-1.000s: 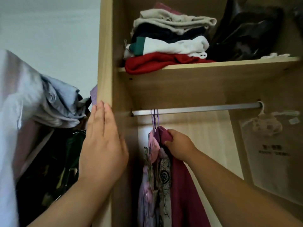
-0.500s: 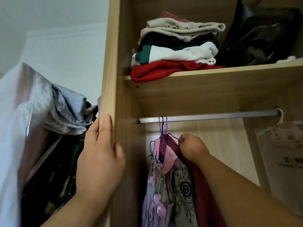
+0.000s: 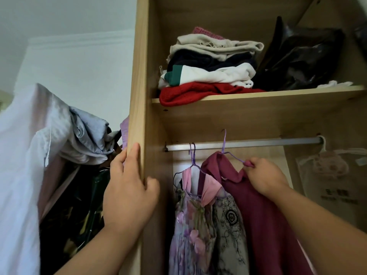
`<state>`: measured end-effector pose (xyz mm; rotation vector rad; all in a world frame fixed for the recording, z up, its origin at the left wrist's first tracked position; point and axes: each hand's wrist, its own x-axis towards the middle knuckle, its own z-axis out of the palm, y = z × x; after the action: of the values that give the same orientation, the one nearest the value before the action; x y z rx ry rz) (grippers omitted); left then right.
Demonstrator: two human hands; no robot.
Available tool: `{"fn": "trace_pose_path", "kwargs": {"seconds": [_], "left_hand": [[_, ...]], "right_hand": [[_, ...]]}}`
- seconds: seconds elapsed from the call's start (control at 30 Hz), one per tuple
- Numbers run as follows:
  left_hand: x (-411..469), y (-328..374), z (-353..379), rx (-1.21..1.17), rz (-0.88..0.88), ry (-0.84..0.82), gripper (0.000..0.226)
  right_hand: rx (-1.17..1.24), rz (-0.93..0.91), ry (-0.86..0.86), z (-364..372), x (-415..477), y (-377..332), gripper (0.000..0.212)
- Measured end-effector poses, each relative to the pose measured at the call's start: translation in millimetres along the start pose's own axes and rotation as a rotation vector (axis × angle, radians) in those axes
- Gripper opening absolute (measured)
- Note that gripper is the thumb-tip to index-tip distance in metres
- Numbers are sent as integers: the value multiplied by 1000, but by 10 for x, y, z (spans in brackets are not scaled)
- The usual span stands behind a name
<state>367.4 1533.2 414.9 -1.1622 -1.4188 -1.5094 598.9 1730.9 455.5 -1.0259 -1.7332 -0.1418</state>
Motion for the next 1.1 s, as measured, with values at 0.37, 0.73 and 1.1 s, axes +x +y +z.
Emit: {"fn": "trace_pose_path", "kwargs": {"seconds": [0.37,0.73,1.1], "left_hand": [[-724,693,458,-73,491,-348,58],[-2015,778,1384,-501,456,-928,42],[-3261,567,652,-1261,482,-1404,11]], "right_hand": [[68,26,-49,-1100,-1791,628,31],[-35,332,-13,-1971,-3649,22,23],[-522,854,144,-1428,-5378,-1333,40]]}}
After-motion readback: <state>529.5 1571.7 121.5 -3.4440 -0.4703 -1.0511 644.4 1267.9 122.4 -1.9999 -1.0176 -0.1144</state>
